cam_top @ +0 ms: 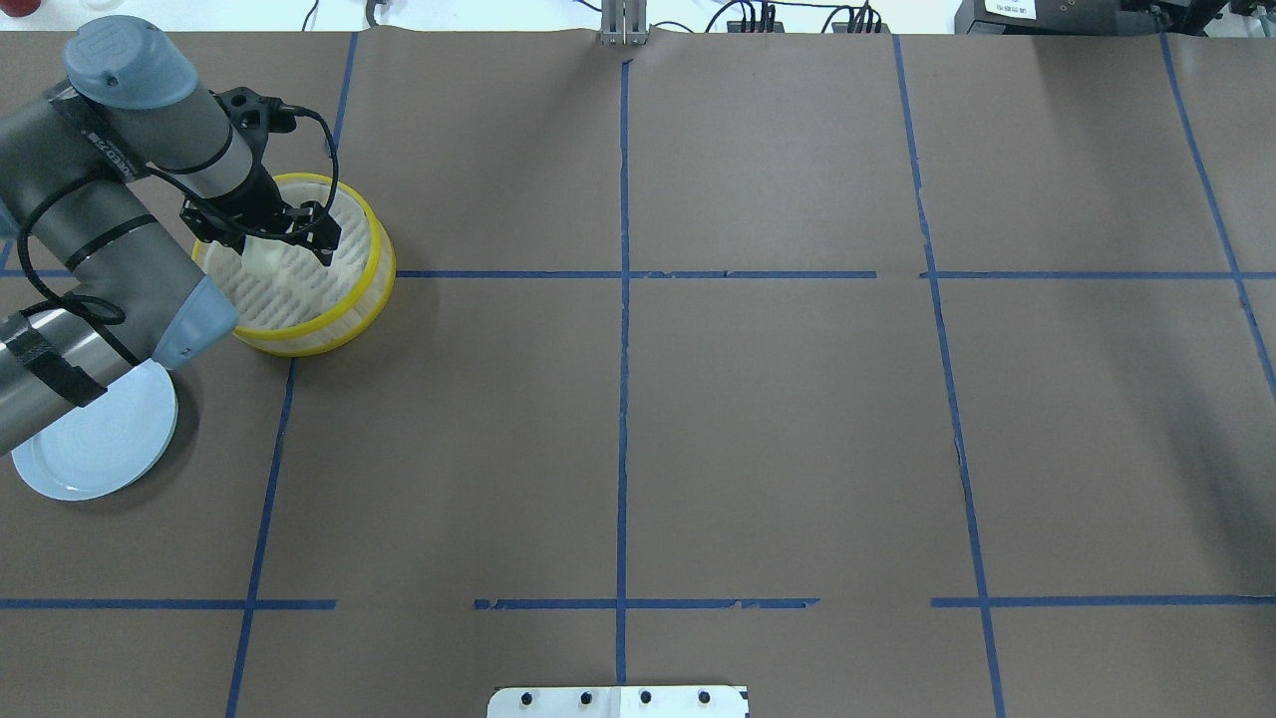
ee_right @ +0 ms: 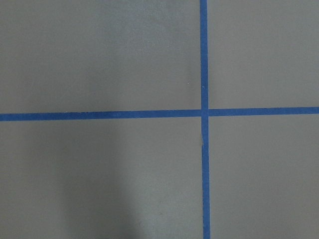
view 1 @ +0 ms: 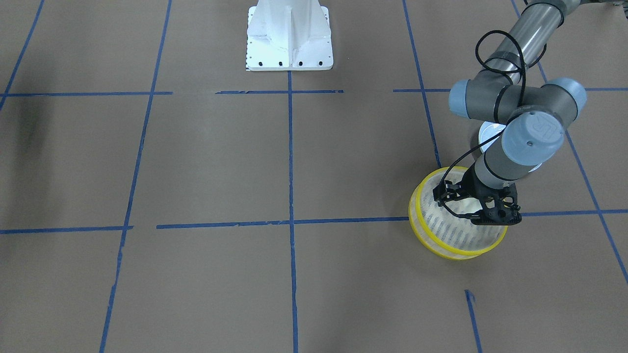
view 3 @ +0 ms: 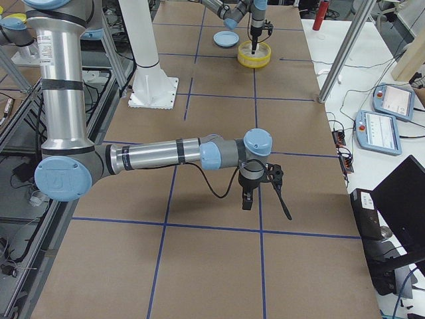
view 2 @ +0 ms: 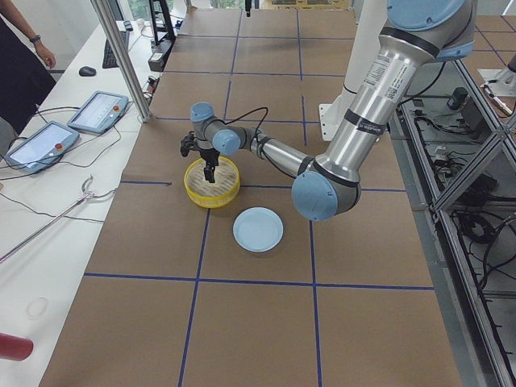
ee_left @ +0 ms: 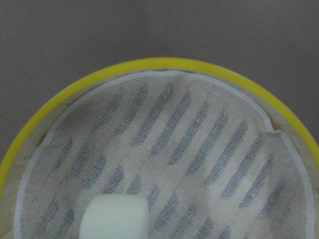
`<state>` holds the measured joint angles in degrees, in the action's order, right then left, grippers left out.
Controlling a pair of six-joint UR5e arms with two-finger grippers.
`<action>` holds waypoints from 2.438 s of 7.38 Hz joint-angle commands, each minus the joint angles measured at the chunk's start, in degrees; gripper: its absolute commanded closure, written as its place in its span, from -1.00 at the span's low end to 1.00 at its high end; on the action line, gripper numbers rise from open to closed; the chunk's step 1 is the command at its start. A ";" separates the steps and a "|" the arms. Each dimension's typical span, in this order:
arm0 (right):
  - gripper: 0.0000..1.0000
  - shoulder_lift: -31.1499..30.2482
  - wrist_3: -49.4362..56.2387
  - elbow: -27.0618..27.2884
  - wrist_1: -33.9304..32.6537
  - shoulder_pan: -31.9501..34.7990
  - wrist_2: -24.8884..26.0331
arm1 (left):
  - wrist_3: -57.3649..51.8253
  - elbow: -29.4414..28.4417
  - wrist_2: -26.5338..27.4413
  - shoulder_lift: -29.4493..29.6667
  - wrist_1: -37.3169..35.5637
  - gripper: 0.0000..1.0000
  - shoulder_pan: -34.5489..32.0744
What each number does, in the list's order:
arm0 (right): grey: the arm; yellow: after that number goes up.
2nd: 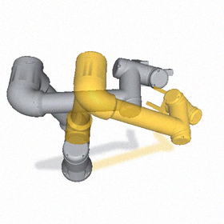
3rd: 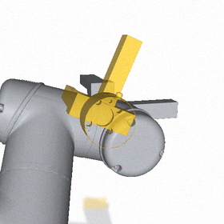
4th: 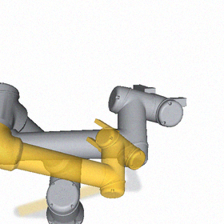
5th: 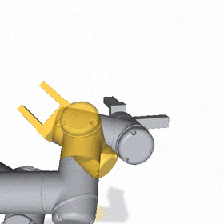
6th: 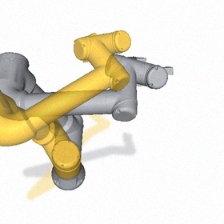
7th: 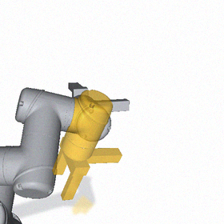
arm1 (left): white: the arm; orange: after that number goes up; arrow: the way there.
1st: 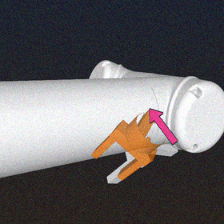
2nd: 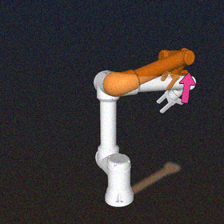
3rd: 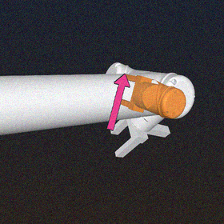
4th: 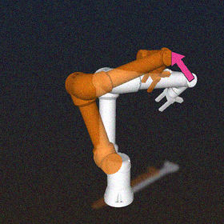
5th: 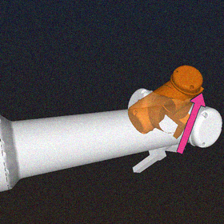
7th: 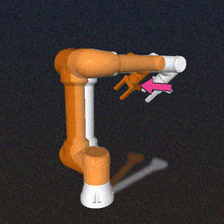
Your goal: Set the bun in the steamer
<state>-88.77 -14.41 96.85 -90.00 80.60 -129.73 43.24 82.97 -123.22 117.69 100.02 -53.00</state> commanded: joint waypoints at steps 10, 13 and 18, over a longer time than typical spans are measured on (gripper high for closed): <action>-1.00 0.00 0.00 0.00 0.00 0.00 0.00 | -0.78 16.83 0.00 -0.79 -9.81 -1.00 -8.67; -1.00 0.00 0.00 0.00 0.00 0.00 0.00 | -8.89 25.38 -0.43 -5.06 -14.50 -1.00 -18.78; -1.00 0.00 -0.09 0.00 0.00 0.00 0.00 | -48.72 17.08 -9.88 -25.54 -9.41 -1.00 -38.63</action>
<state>-88.77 -14.50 96.86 -90.00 80.60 -129.73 3.00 103.13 -127.91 97.73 88.97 -86.53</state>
